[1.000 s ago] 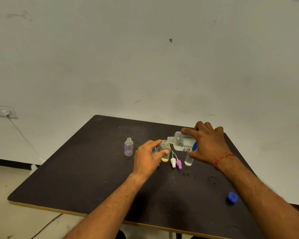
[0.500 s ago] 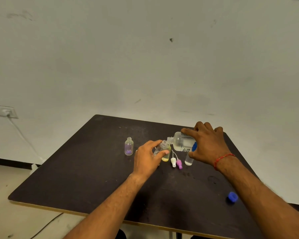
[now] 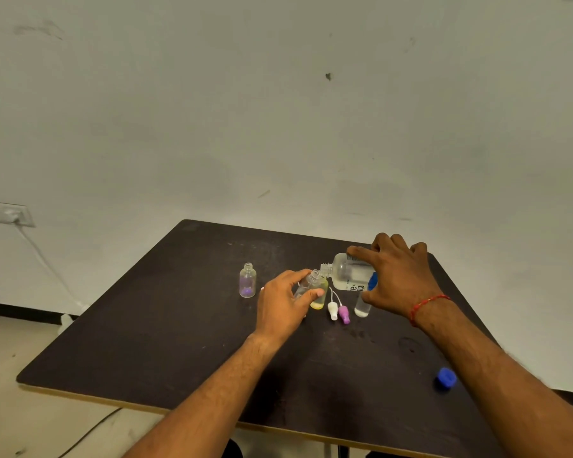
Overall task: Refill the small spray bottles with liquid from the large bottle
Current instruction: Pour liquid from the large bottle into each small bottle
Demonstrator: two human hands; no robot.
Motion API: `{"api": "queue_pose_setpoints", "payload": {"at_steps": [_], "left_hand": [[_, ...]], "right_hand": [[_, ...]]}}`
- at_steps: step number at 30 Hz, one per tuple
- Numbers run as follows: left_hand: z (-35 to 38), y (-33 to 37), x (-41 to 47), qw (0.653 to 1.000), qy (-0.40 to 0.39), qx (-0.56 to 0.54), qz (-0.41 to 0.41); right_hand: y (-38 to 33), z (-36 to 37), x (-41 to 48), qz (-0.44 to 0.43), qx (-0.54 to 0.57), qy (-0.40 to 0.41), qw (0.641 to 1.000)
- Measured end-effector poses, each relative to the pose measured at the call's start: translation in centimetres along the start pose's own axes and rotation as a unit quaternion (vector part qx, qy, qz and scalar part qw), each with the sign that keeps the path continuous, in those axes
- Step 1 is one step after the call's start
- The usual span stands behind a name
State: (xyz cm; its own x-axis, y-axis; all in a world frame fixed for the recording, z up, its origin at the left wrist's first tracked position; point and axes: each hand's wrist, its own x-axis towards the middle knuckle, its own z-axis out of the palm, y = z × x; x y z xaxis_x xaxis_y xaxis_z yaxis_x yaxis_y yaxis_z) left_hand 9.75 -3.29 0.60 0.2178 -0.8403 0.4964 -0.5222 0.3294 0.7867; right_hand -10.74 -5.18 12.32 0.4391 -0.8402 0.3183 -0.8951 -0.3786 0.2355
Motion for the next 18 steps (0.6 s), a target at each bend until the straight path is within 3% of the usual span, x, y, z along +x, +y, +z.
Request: {"api": "queue_pose_setpoints", "payload": {"at_steps": [18], "left_hand": [[0.11, -0.04, -0.01, 1.000, -0.002, 0.002, -0.001]], "right_hand": [[0.07, -0.03, -0.08, -0.003, -0.008, -0.001, 1.000]]}}
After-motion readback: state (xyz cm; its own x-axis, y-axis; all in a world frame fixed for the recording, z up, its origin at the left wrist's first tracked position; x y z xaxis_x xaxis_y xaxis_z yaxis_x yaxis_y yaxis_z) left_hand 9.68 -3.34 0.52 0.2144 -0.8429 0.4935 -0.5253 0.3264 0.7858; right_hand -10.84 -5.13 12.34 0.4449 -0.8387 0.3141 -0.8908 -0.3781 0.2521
